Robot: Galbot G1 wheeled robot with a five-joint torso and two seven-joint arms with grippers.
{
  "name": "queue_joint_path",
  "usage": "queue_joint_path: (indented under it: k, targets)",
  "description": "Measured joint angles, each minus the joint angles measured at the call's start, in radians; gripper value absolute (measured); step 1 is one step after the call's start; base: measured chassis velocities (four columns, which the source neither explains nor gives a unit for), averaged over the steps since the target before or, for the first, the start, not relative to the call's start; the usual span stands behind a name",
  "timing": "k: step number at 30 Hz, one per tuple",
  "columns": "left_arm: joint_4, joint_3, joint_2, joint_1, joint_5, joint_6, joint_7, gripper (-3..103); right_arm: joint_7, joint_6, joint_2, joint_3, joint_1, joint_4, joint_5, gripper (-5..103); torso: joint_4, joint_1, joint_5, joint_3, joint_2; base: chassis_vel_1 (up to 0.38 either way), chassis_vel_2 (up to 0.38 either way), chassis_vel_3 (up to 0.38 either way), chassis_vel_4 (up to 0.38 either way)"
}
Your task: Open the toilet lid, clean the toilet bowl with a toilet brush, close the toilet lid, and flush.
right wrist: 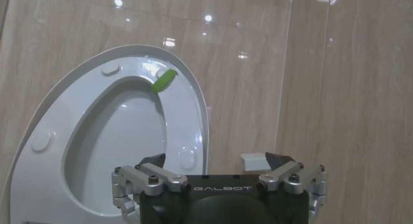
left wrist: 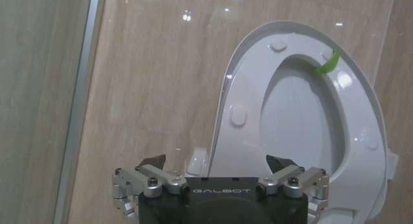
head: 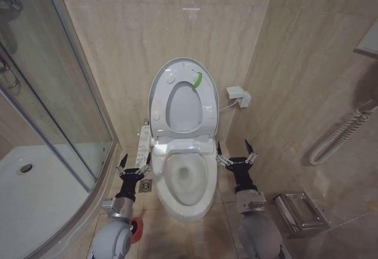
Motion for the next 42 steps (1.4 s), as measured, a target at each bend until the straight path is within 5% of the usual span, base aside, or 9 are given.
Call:
queue_joint_path:
  k: [15, 42]
  targets:
    - [-0.132, -0.01, 0.005, 0.096, 0.027, 0.037, -0.044, 100, 0.0, 0.0, 0.0, 0.0, 0.0, 0.0, 0.0, 100, 0.0, 0.0, -0.0001, 0.0, 0.0, 0.0, 0.0, 0.0, 0.0]
    - [-0.157, -0.07, 0.062, 0.177, 0.082, 0.058, -0.029, 100, 0.0, 0.0, 0.0, 0.0, 0.0, 0.0, 0.0, 100, 0.0, 0.0, -0.0002, 0.0, 0.0, 0.0, 0.0, 0.0, 0.0]
